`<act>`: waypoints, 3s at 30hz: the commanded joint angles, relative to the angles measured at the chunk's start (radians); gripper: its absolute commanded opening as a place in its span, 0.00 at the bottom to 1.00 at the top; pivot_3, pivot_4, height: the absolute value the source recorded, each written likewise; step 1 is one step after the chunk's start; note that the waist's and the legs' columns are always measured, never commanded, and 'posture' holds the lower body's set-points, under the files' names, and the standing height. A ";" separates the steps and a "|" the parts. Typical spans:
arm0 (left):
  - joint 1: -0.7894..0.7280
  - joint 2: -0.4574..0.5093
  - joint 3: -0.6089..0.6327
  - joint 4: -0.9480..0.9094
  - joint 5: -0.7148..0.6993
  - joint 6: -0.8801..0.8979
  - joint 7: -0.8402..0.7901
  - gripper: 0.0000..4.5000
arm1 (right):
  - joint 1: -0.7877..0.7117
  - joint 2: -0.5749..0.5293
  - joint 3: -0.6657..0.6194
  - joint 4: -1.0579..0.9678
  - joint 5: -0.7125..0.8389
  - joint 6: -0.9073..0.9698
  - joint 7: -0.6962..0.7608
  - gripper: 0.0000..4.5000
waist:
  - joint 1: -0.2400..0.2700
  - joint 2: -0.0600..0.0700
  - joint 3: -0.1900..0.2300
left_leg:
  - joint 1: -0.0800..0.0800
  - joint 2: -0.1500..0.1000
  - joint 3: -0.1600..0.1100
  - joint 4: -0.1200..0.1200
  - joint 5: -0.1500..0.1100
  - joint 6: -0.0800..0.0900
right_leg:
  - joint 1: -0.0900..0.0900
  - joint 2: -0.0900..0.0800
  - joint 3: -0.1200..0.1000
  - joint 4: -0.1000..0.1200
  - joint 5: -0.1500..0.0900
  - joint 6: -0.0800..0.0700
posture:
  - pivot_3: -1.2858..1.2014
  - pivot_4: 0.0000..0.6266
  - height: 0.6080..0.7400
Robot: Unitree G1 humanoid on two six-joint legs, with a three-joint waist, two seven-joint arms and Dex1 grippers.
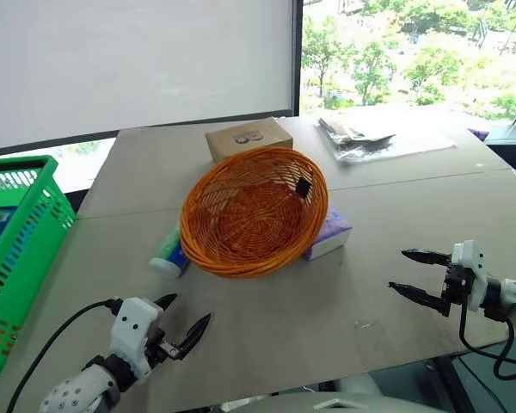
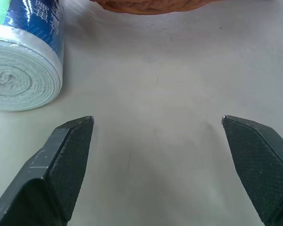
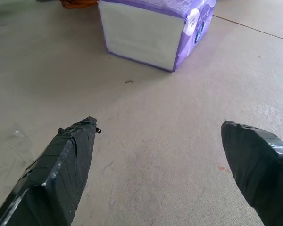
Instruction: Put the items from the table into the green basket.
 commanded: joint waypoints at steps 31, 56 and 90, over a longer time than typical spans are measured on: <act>0.041 0.176 0.247 -0.179 -0.282 0.090 -0.240 0.99 | -0.463 0.024 0.262 -0.471 -0.069 0.072 0.019 1.00 | 0.012 -0.001 0.005 | -0.001 0.003 -0.003 0.000 0.000 0.000 | -0.004 0.000 -0.005 -0.001 0.000 0.000 | 0.62 0.00 1.00; 0.305 0.023 0.429 -0.427 -0.323 0.071 -0.267 1.00 | -0.813 0.169 0.572 0.037 -0.463 -0.426 0.106 0.25 | 0.121 -0.003 0.006 | -0.002 0.002 -0.005 0.000 0.000 -0.001 | -0.006 -0.001 -0.009 -0.001 0.000 -0.001 | 0.71 0.00 1.00; -0.432 0.219 0.089 -0.235 -0.213 0.457 0.274 1.00 | -0.953 -0.028 0.101 0.585 -0.285 -0.167 -0.164 0.98 | 0.088 0.003 0.004 | -0.016 -0.001 -0.003 0.001 0.001 -0.003 | -0.017 -0.001 0.001 0.000 0.007 -0.003 | 0.64 0.00 1.00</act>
